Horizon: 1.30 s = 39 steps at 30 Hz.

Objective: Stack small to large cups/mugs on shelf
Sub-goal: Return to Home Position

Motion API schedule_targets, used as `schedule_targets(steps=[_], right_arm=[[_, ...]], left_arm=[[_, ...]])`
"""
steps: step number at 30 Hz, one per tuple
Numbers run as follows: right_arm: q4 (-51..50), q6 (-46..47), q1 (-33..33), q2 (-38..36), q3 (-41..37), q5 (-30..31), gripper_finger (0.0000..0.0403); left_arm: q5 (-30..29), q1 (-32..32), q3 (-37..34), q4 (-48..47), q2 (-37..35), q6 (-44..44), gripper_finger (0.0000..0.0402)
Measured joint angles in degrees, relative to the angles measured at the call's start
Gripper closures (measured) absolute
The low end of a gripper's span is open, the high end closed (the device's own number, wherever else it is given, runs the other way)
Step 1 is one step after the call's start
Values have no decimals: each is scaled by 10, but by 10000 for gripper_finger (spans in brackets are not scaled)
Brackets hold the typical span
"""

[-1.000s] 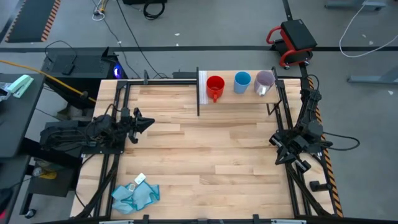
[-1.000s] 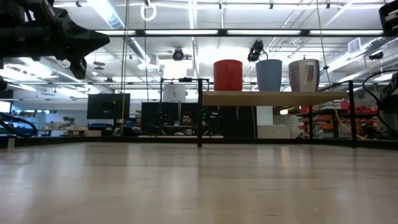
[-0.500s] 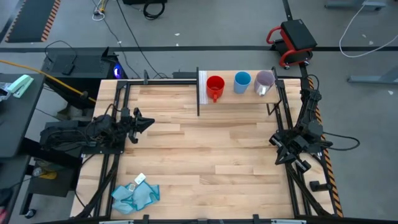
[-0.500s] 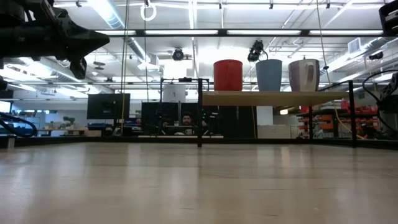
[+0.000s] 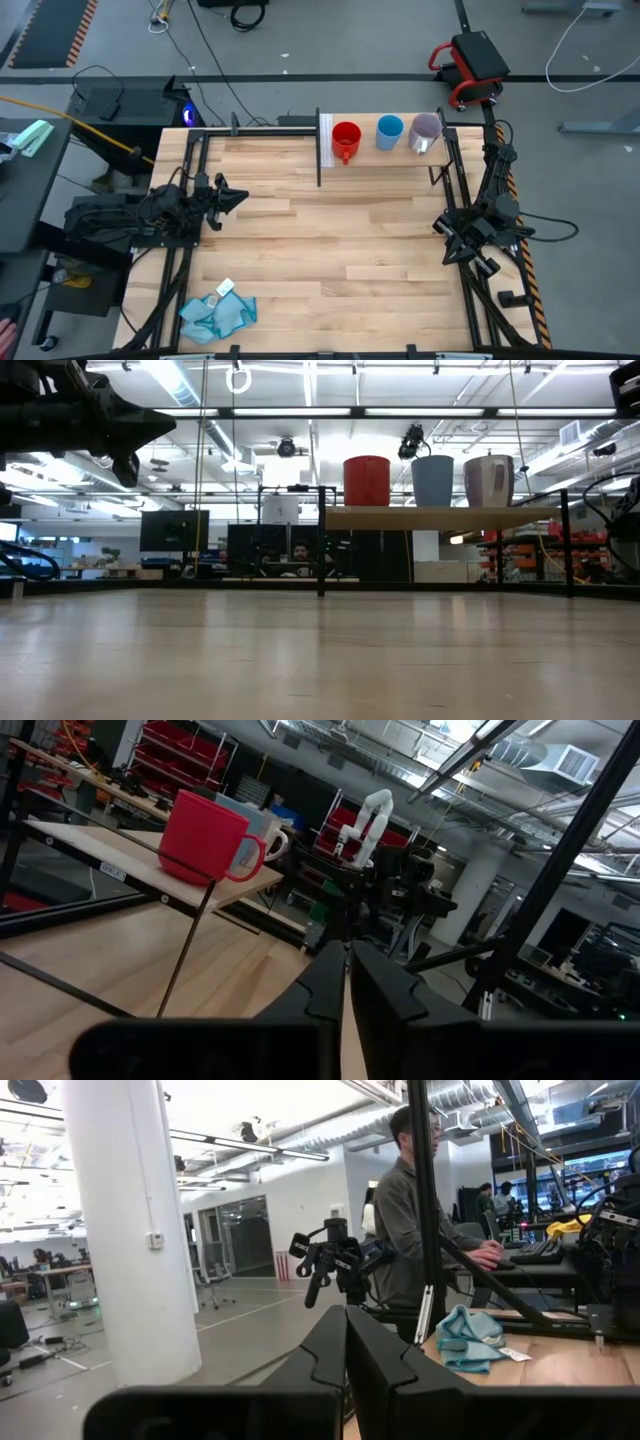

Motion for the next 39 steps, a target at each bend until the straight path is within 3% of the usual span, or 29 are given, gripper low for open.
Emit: schedule_targets(steps=[39], right_arm=[[0,0,0,0,0,0,390]], left_arm=[[0,0,0,0,0,0,374]])
